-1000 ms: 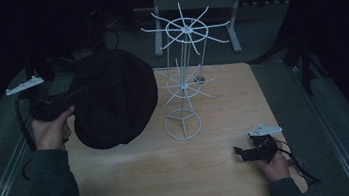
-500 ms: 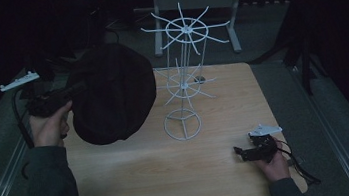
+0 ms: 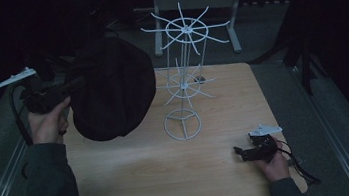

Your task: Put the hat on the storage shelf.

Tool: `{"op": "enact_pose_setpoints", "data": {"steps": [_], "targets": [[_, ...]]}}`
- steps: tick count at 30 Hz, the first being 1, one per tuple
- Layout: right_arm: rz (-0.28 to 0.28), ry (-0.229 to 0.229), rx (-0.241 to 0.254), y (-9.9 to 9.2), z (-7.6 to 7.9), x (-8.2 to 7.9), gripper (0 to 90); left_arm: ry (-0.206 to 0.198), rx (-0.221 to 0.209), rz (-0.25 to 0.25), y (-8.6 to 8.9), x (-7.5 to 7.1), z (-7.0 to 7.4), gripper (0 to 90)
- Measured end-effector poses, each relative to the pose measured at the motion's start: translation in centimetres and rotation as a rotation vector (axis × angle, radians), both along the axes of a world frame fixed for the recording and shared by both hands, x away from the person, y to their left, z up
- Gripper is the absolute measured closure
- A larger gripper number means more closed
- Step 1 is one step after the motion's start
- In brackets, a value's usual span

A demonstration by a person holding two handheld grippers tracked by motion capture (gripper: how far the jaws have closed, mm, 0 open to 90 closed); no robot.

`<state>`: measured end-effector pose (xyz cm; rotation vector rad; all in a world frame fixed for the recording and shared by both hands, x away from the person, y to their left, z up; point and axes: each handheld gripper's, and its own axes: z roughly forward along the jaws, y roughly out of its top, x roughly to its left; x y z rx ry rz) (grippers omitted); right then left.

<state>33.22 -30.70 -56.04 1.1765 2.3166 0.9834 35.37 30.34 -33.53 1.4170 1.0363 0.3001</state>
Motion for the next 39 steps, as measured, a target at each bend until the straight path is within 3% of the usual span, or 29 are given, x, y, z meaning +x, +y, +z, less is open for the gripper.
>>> {"op": "enact_pose_setpoints", "data": {"steps": [14,21,30,39], "targets": [[0.001,0.0,-0.001,0.0,0.0,0.0,12.3,-0.011,-0.066,-0.04,-0.1,0.7,0.0,77.8],[0.001,0.0,-0.001,0.0,0.0,0.0,12.3,-0.018,-0.129,-0.061,0.2,1.1,0.0,77.8],[0.001,0.0,-0.001,0.0,0.0,0.0,12.3,-0.029,-0.119,-0.069,-0.1,1.4,0.9,77.6],[0.001,0.0,-0.001,0.0,0.0,0.0,12.3,-0.037,-0.169,-0.081,0.2,1.7,1.1,77.7]]}}
